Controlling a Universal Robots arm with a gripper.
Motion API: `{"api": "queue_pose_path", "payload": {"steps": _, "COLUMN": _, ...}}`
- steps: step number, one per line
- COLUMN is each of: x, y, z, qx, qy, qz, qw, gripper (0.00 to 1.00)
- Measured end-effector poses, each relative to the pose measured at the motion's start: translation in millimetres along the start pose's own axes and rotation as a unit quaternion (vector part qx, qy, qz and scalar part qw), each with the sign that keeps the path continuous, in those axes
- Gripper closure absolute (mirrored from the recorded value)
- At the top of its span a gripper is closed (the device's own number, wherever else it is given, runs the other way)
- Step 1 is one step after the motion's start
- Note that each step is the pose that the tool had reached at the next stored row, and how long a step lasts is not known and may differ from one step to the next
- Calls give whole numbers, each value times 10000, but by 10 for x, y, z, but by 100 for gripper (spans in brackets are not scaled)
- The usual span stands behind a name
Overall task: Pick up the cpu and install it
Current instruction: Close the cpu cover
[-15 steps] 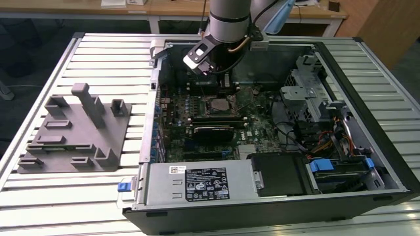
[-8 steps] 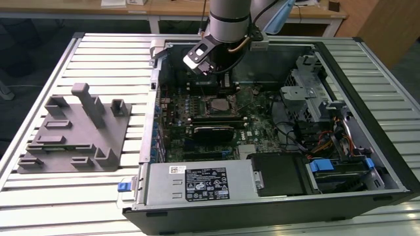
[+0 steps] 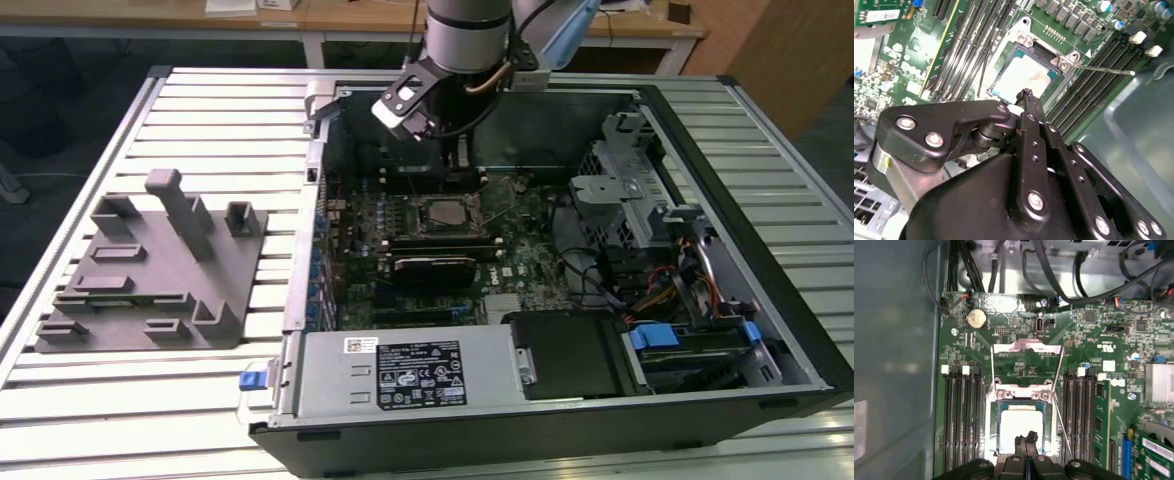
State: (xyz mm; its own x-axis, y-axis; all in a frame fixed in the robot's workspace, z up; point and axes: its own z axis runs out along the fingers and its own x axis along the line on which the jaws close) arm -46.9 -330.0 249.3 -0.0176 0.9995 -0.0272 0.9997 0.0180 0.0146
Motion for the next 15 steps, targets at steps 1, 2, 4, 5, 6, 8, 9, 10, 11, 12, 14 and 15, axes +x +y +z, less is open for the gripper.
{"api": "queue_pose_path", "payload": {"steps": 1, "x": -1, "y": 0, "z": -28, "qx": -1, "qy": 0, "qz": 0, "qw": 10000, "gripper": 89}}
{"api": "queue_pose_path", "payload": {"steps": 2, "x": -2, "y": 1, "z": -57, "qx": 0, "qy": -1, "qz": 0, "qw": 10000, "gripper": 89}}
{"api": "queue_pose_path", "payload": {"steps": 4, "x": -3, "y": 1, "z": -107, "qx": -1, "qy": 0, "qz": 0, "qw": 10000, "gripper": 89}}
{"api": "queue_pose_path", "payload": {"steps": 5, "x": -4, "y": 2, "z": -129, "qx": 0, "qy": -1, "qz": 0, "qw": 10000, "gripper": 89}}
{"api": "queue_pose_path", "payload": {"steps": 6, "x": -4, "y": 2, "z": -148, "qx": 0, "qy": -1, "qz": 0, "qw": 10000, "gripper": 89}}
{"api": "queue_pose_path", "payload": {"steps": 8, "x": -5, "y": 2, "z": -168, "qx": 0, "qy": 0, "qz": 0, "qw": 10000, "gripper": 89}}
{"api": "queue_pose_path", "payload": {"steps": 9, "x": -4, "y": 2, "z": -168, "qx": -1, "qy": 1, "qz": 0, "qw": 10000, "gripper": 89}}
{"api": "queue_pose_path", "payload": {"steps": 10, "x": -4, "y": 2, "z": -168, "qx": -1, "qy": 1, "qz": 0, "qw": 10000, "gripper": 89}}
{"api": "queue_pose_path", "payload": {"steps": 11, "x": -4, "y": 2, "z": -169, "qx": -1, "qy": 1, "qz": 0, "qw": 10000, "gripper": 89}}
{"api": "queue_pose_path", "payload": {"steps": 12, "x": -5, "y": 2, "z": -170, "qx": 0, "qy": 0, "qz": 0, "qw": 10000, "gripper": 89}}
{"api": "queue_pose_path", "payload": {"steps": 14, "x": -5, "y": 7, "z": -170, "qx": 0, "qy": -1, "qz": -1, "qw": 10000, "gripper": 89}}
{"api": "queue_pose_path", "payload": {"steps": 15, "x": -5, "y": 17, "z": -171, "qx": 0, "qy": -1, "qz": 0, "qw": 10000, "gripper": 89}}
